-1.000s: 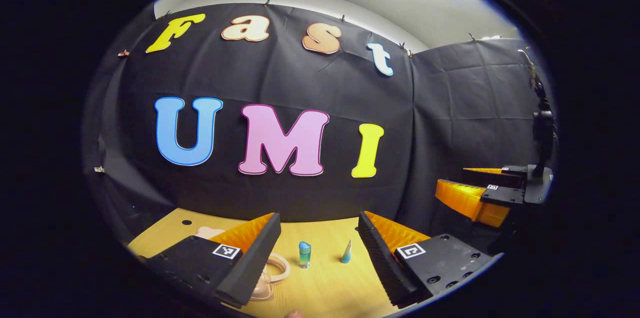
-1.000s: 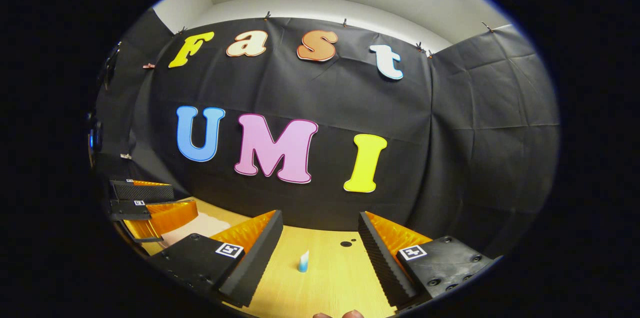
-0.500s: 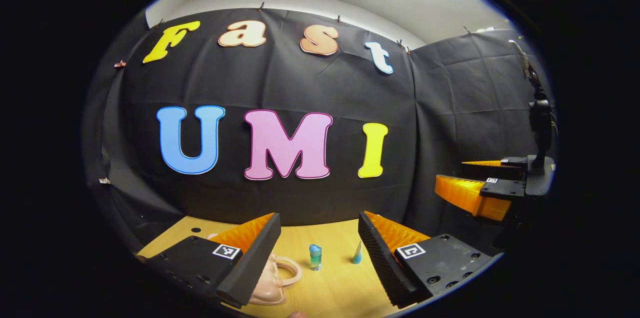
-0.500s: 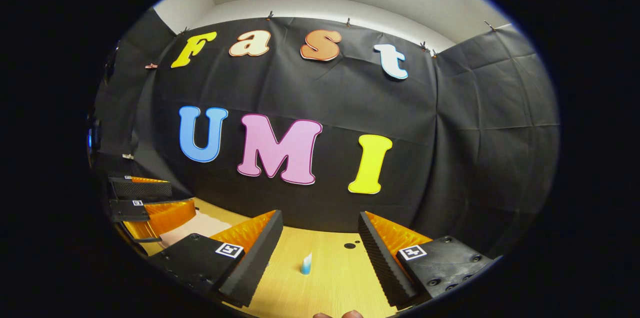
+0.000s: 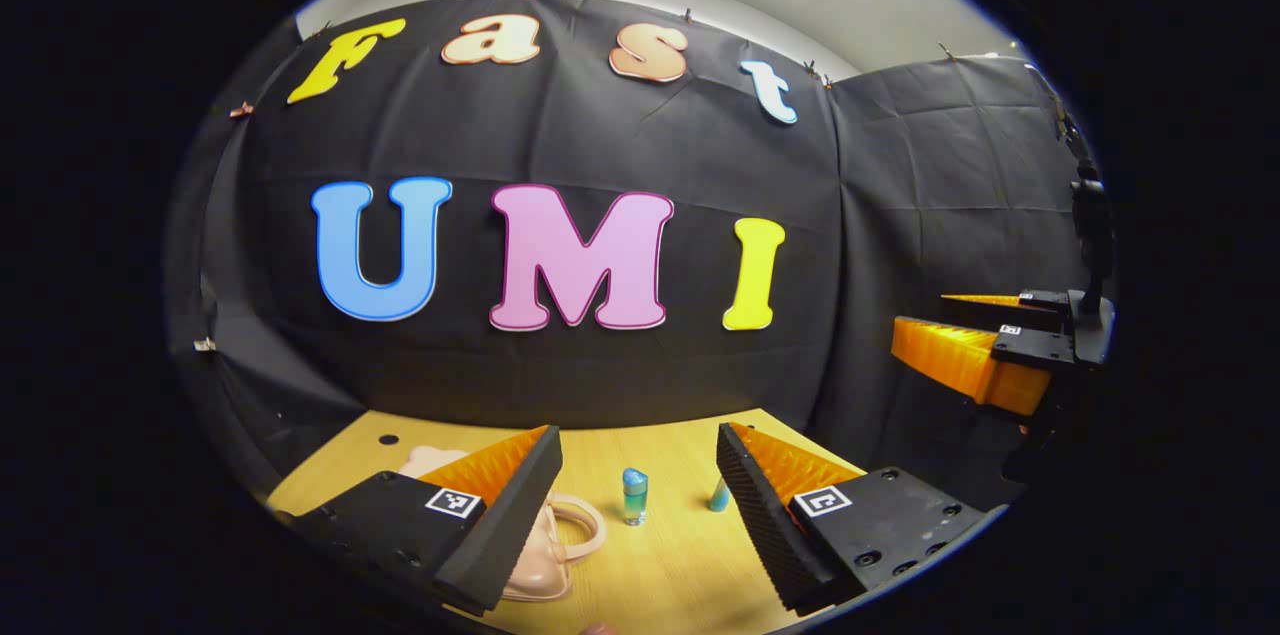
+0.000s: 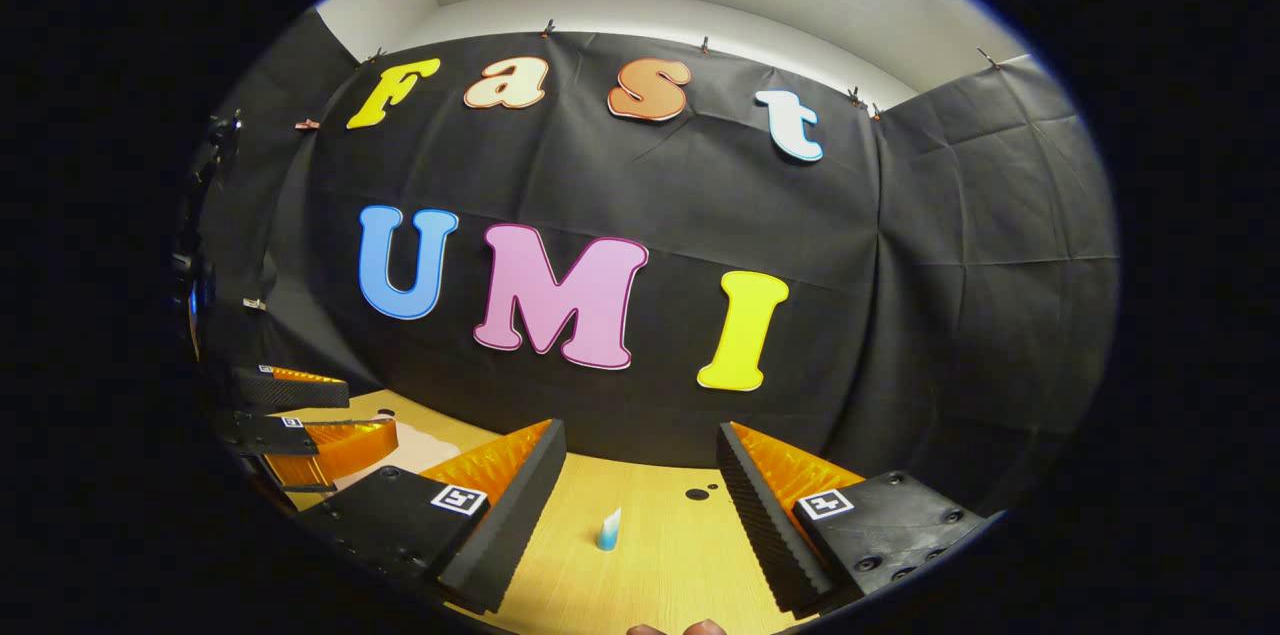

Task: First open the suitcase, pack the skin care products into it, and then close the suitcase.

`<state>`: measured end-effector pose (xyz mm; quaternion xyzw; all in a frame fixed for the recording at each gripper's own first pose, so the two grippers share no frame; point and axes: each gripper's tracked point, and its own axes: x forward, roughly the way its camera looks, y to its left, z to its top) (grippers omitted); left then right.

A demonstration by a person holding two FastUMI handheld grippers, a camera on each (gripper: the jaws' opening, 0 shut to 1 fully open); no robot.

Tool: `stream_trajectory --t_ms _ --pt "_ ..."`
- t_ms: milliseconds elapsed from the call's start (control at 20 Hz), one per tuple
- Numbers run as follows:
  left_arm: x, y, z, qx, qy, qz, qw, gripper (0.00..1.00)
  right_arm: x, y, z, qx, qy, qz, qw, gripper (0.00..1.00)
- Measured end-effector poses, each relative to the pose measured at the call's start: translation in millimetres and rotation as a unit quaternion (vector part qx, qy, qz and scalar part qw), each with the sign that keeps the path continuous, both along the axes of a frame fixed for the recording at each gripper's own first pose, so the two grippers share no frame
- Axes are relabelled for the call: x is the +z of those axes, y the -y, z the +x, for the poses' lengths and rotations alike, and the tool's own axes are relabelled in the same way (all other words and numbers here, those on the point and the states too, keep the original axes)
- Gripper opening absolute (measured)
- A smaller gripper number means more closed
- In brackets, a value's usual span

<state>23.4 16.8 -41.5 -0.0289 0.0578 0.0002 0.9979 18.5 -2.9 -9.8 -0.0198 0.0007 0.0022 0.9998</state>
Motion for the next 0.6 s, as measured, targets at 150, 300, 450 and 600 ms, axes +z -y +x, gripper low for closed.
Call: stream_trajectory --t_ms 150,300,450,600 --pt "-36.8 -16.3 23.4 -0.001 -0.056 -0.037 0.998 0.98 -8.4 13.2 -1.0 -0.015 -0.006 0.002 1.000 0.96" --pt "-72.3 -21.8 46.0 -0.003 -0.113 -0.078 0.991 0.98 -17.8 27.3 -3.0 -0.030 -0.015 0.004 0.999 0.96" --pt "-133.2 -25.9 78.7 0.003 -0.213 -0.097 0.972 0.96 -29.1 52.1 -3.8 -0.056 -0.026 0.008 0.998 0.96" --pt "-178.0 -38.3 102.0 0.032 -0.286 -0.109 0.951 0.97 -45.6 75.9 -10.1 -0.083 -0.044 0.018 0.995 0.96"
